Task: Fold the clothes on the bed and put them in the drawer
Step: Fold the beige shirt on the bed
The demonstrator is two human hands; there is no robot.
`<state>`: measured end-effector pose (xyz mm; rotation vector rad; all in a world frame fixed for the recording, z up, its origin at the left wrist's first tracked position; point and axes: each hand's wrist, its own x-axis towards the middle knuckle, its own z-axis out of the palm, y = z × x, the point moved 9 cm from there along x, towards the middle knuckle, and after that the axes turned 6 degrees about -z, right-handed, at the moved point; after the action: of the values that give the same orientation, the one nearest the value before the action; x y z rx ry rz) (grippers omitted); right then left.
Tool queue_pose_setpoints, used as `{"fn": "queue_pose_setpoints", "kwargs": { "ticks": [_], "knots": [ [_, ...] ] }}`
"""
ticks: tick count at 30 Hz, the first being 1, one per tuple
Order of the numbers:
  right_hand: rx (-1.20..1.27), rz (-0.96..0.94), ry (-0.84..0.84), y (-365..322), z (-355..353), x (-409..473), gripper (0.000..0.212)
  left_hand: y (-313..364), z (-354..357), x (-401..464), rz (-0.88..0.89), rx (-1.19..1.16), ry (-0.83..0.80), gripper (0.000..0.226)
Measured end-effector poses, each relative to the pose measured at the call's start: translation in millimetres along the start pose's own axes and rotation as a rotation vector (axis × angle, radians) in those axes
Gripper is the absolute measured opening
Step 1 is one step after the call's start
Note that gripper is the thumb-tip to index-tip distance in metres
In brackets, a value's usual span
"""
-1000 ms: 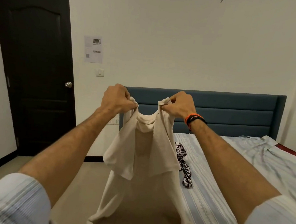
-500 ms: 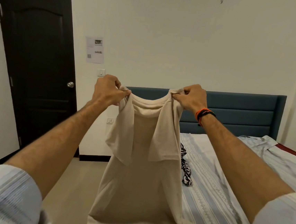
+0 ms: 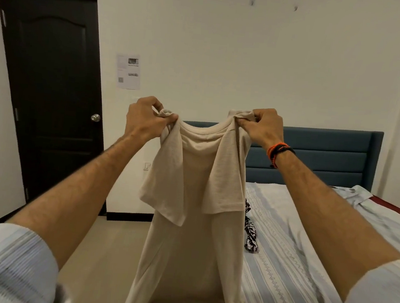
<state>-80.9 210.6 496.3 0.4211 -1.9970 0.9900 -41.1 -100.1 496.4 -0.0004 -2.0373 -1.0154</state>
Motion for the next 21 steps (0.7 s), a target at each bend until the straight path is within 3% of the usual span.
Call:
{"fn": "queue_pose_setpoints", "kwargs": {
  "ticks": [7, 14, 17, 21],
  "knots": [
    [0.14, 0.036, -0.127, 4.8, 16.7, -22.0, 0.022, -7.4, 16.5, -17.8, 0.046, -0.052, -0.139, 0.037],
    [0.138, 0.193, -0.246, 73.4, 54.6, -74.0, 0.023, -89.5, 55.1, -46.6, -0.092, 0.057, -0.23, 0.037],
    [0.096, 0.249, -0.299, 101.8, 68.8, -94.0, 0.027, -125.7, 72.2, -60.1, -0.167, 0.175, -0.285, 0.037],
    [-0.133, 0.249, -0.377, 113.6, 74.2, -98.9, 0.029, -142.8, 82.1, -73.1, -0.183, 0.54, -0.36, 0.046]
  ]
}}
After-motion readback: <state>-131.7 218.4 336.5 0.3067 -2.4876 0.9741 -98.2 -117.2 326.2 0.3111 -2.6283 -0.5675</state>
